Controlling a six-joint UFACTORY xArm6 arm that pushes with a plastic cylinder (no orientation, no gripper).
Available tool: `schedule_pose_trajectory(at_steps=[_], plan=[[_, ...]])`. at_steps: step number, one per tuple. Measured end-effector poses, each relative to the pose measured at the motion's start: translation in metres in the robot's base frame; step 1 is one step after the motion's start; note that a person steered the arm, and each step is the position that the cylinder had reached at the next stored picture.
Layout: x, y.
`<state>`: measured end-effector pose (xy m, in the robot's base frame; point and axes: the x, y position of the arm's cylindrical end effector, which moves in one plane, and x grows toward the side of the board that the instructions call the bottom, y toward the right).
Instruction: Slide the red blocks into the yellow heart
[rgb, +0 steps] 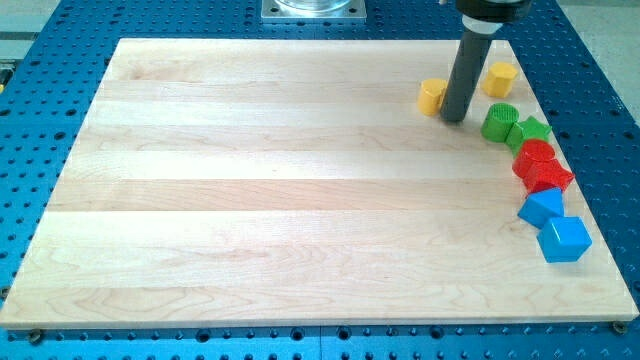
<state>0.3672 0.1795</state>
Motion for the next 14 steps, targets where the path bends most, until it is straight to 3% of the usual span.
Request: schedule_pose_trajectory(at_steps=[5,6,8,10,12,14], plan=[[0.249,-0.034],[0.251,-0.027],[0.246,0.068],[0.232,0.104],[0.136,0.102],[0.092,0.088]])
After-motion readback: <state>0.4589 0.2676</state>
